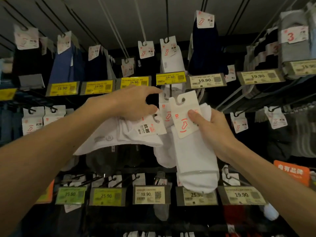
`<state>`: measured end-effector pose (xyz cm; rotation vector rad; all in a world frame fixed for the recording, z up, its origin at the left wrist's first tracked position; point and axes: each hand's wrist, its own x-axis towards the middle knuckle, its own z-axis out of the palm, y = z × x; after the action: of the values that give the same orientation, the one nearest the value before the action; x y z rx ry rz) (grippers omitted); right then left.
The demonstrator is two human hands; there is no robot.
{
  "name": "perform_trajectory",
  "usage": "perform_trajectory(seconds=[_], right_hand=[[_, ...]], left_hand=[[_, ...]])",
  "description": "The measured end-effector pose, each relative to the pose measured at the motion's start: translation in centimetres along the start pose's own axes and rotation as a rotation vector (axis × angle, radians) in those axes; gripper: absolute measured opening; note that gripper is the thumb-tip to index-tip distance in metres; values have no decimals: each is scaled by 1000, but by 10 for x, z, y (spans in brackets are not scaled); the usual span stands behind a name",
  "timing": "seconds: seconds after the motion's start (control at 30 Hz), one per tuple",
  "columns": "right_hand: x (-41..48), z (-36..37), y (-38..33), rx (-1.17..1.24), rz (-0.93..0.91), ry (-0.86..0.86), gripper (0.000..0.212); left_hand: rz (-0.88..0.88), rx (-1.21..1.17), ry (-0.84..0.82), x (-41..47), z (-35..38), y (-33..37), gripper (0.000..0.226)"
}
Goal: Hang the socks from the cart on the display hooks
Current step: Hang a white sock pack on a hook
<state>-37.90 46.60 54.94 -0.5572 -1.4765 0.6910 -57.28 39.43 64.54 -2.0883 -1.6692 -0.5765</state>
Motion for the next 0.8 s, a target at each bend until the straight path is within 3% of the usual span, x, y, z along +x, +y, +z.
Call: perform_trajectory(seconds=[0.13,0.27,0.6,0.8], right_hand=[[10,13,1,12,-23,-36,9],[20,20,-3,23,-39,-35,8],[44,33,-17,-16,-17,15,6],[54,35,-14,-22,112,42,14]], left_hand=[[0,195,-56,20,-7,12,65],[26,298,6,29,-16,9,70],[3,331,69,39,-28,-6,73],[-8,303,75,42,-26,-8,70]])
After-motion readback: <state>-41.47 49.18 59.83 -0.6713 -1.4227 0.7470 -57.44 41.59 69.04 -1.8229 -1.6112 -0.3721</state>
